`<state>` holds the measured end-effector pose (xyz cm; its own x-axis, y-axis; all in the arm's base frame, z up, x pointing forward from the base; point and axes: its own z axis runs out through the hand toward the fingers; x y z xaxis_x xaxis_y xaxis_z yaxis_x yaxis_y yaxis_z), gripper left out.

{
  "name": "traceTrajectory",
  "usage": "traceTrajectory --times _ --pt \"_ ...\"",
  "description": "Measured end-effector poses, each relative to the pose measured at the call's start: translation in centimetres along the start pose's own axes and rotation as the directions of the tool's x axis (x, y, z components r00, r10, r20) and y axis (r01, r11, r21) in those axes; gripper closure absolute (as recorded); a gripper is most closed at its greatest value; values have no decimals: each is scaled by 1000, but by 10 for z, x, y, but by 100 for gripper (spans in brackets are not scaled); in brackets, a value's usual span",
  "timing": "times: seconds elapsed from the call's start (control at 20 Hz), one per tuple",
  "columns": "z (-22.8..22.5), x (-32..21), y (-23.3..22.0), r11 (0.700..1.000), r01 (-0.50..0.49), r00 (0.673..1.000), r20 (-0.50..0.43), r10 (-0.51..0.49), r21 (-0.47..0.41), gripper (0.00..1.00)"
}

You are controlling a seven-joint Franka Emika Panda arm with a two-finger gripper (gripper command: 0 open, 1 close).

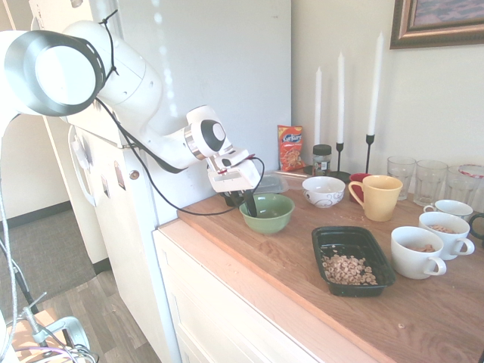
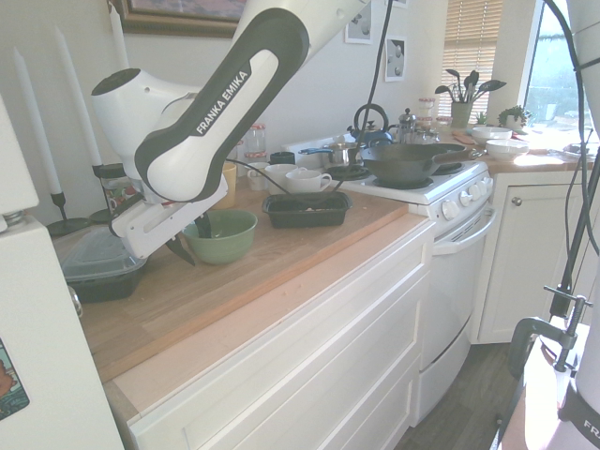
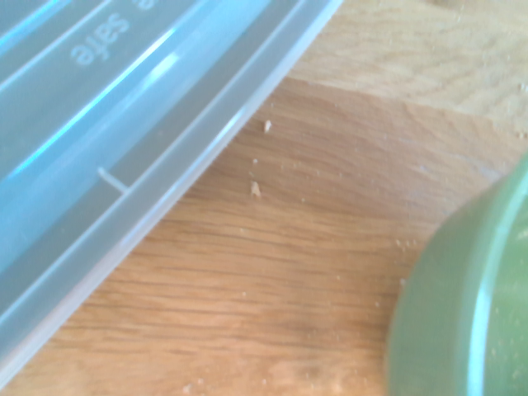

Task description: Pour the cereal into the box

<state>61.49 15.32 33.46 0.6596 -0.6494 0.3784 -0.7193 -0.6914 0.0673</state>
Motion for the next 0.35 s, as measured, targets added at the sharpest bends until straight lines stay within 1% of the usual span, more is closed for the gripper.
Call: traceTrajectory --times 0.15,0.35 --pt "-26 10 9 999 -38 995 89 37 13 0" --pt "-69 30 31 996 -78 967 244 67 35 0"
